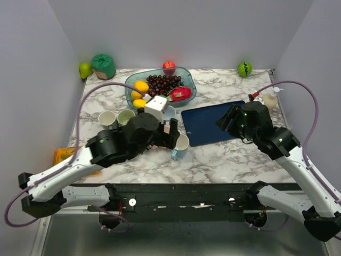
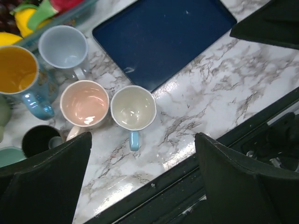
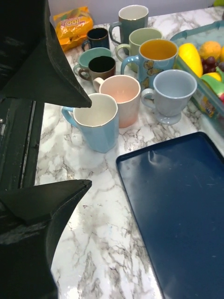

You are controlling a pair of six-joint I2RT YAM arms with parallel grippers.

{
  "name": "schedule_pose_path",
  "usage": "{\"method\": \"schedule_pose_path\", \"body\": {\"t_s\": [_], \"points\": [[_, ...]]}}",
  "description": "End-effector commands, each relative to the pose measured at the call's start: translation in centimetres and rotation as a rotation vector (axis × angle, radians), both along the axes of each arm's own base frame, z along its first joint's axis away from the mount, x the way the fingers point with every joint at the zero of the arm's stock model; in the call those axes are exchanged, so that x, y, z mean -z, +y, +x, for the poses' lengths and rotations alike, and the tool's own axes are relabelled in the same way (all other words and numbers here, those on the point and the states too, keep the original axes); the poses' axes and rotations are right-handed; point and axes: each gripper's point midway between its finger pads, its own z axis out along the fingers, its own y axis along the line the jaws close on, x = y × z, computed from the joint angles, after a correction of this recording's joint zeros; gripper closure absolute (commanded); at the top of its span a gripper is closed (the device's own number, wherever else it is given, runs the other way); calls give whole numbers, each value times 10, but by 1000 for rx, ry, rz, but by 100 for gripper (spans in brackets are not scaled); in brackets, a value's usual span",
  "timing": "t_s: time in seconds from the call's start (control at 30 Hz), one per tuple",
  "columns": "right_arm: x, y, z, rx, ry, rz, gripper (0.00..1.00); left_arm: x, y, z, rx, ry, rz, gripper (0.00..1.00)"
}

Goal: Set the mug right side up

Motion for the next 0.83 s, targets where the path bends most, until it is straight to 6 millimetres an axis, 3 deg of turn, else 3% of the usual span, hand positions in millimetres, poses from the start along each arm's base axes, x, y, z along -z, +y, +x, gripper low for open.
{"method": "schedule_pose_path", "body": {"t_s": [0.0, 0.17, 0.33, 0.47, 0.63, 0.8], "points": [[-41, -20, -2, 5, -158, -49, 29, -52, 59, -3, -83, -131, -20, 1], [-77, -34, -15, -9, -270, -44, 26, -96, 98, -19, -91, -203, -123, 1], [-111, -41, -29, -31, -364, -10, 21, -126, 128, -26, -131, -268, -217, 1], [-158, -35, -43, -110, -477, 45, 14, -156, 149, -31, -148, -331, -281, 1], [-183, -24, -50, -173, -539, 108, 6, -169, 155, -32, -143, -368, -277, 1], [-186, -21, -48, -177, -538, 121, 0, -171, 160, -28, -168, -376, -246, 1]]}}
